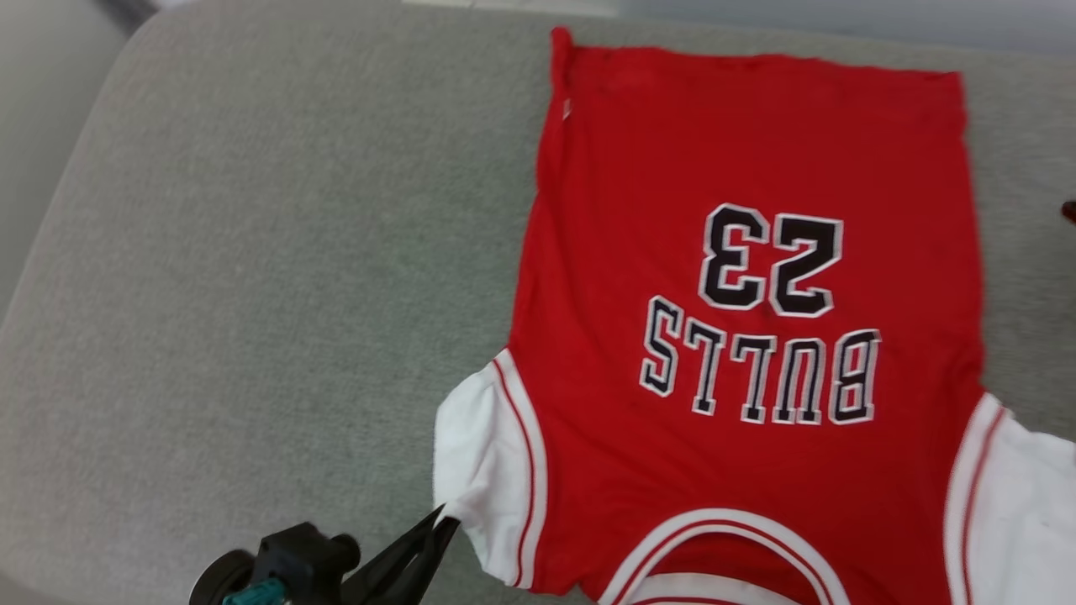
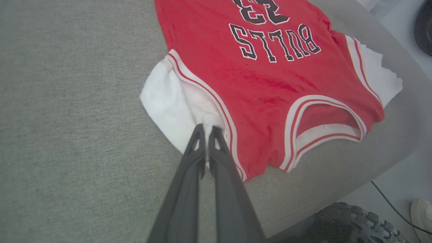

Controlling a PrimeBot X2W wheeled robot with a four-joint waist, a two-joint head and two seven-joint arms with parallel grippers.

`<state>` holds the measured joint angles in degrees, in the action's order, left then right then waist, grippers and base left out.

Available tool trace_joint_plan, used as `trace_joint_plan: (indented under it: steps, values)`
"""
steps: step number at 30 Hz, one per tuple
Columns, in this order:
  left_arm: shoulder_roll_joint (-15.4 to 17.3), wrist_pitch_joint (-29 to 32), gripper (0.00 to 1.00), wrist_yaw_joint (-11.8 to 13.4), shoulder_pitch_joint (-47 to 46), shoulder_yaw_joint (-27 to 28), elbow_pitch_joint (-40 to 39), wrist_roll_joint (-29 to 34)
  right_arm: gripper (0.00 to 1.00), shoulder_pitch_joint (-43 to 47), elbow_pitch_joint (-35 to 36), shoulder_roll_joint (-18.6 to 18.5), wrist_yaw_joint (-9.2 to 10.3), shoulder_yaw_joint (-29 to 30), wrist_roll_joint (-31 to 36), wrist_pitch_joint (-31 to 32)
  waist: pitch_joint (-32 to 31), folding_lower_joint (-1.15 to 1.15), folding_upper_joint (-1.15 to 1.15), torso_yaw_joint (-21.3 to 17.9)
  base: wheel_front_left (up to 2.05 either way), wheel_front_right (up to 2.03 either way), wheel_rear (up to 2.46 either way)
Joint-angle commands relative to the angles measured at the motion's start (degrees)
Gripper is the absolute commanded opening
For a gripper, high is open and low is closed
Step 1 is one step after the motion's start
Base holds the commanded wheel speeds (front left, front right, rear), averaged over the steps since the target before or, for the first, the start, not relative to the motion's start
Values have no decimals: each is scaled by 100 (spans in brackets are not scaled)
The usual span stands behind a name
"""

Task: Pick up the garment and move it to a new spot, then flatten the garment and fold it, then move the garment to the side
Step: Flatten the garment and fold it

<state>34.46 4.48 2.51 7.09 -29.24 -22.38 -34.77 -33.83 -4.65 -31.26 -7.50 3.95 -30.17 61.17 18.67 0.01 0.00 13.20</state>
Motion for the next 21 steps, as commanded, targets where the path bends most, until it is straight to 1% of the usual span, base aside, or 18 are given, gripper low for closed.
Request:
trace_joint_plan:
  steps: [1,4,6,11,16,19,20,21]
  values:
    - [-69,32,0,-57,-250,-79,-68,110,100,-456,-207,109,2,85,201,406,605,-1,0,598,0,0,0]
    - [-218,58,0,-134,-488,-201,-145,195,100,-1091,-494,117,2,240,605,809,897,-1,0,889,0,0,0]
    - [-287,69,0,-181,-610,-288,-186,241,100,-1444,-683,70,2,298,882,969,1057,-1,0,1061,0,0,0]
    - [-437,-28,0,-277,-824,-406,-262,299,100,-2110,-1085,-26,2,470,1441,1199,1367,-1,0,1423,0,0,0]
    - [-580,-117,0,-360,-934,-496,-270,295,100,-2433,-1410,-160,2,570,1863,1330,1544,-1,0,1669,0,0,0]
    - [-623,-165,0,-380,-974,-504,-253,233,100,-2437,-1562,-225,2,531,2084,1408,1638,-1,0,1770,0,0,0]
    - [-643,-225,0,-352,-1021,-435,-207,228,100,-2359,-1683,-258,2,600,2198,1462,1695,-1,0,1856,0,0,0]
    - [-643,-225,0,-352,-1021,-435,-207,228,100,-2359,-1683,-258,2,600,2198,1462,1695,-1,0,1856,0,0,0]
